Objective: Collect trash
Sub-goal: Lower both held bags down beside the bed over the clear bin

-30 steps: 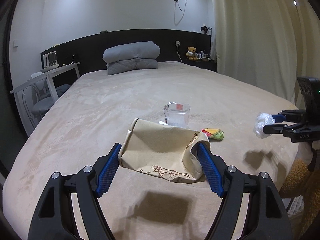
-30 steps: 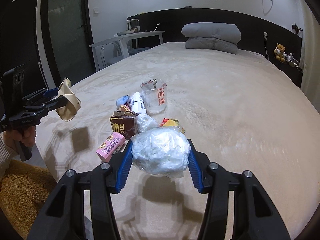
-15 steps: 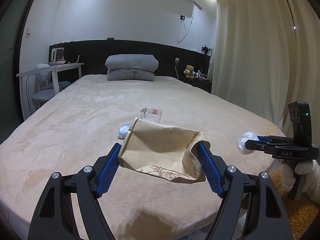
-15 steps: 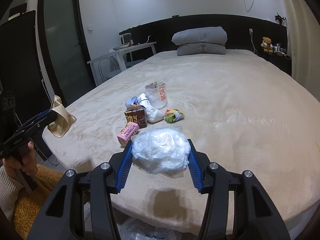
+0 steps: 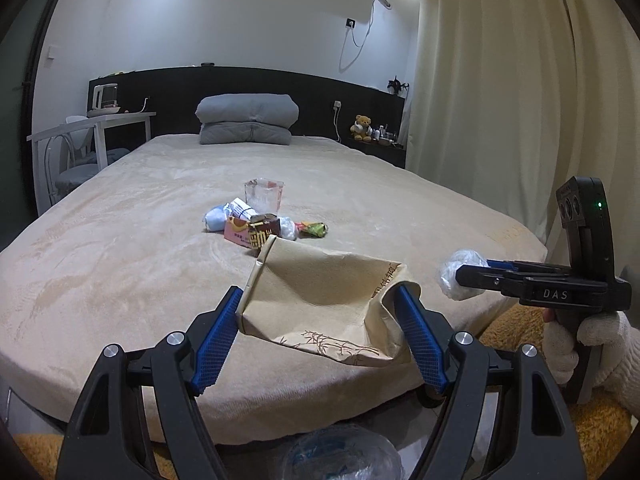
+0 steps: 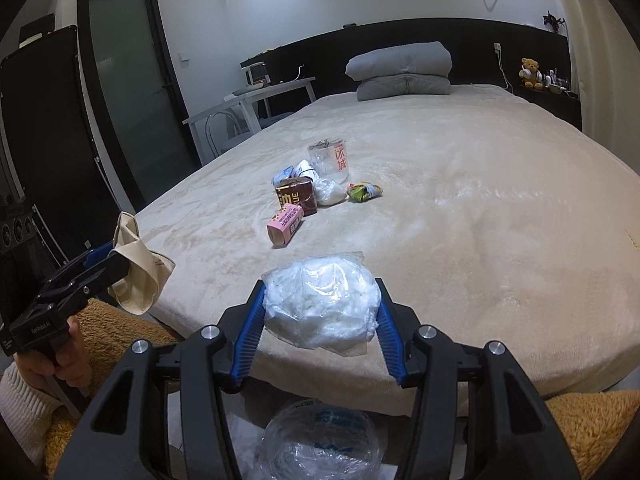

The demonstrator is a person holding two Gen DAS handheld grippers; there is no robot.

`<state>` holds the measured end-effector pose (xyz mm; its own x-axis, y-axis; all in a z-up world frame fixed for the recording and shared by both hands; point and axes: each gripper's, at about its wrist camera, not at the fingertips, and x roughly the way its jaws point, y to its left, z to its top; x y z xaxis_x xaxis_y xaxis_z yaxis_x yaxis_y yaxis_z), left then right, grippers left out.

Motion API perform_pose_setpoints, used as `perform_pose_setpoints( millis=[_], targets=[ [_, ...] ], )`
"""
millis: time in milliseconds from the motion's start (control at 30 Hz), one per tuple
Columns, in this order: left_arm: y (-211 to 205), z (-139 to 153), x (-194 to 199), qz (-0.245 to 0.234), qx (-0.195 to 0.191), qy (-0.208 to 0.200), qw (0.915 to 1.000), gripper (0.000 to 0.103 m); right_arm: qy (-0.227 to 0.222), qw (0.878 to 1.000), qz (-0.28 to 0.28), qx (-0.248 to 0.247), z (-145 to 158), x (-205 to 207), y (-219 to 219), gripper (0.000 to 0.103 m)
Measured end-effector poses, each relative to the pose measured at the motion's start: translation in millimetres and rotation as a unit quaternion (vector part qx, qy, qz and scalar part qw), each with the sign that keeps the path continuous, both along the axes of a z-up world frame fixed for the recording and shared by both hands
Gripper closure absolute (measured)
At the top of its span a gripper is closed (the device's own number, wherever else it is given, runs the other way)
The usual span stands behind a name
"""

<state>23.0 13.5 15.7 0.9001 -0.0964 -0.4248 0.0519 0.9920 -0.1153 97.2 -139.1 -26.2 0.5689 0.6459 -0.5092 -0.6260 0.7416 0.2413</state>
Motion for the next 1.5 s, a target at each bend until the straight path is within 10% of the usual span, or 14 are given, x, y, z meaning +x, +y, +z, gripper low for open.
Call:
perform_pose_setpoints(
  millis=[433, 867, 1500],
  targets=[
    [-18.8, -49.9, -0.9, -0.023, -0.022, 0.11, 0.9934, 0.028, 0.139, 0.99, 0.014, 0.005, -44.4, 5.0, 4.1, 0.051],
    [-28.7, -114.8, 20.0, -0.033, -0.053, 0.264, 0.9626, 0.027, 0.288, 0.956, 0.005, -0.052, -111.3, 25.6, 23.2, 0.051],
    [-39.8, -207.1, 50.4, -0.042, -0.072, 0.474, 0.8764, 0.027, 0.452, 0.883, -0.046, -0.119, -202.8, 45.3, 31.7, 0.051]
  ],
)
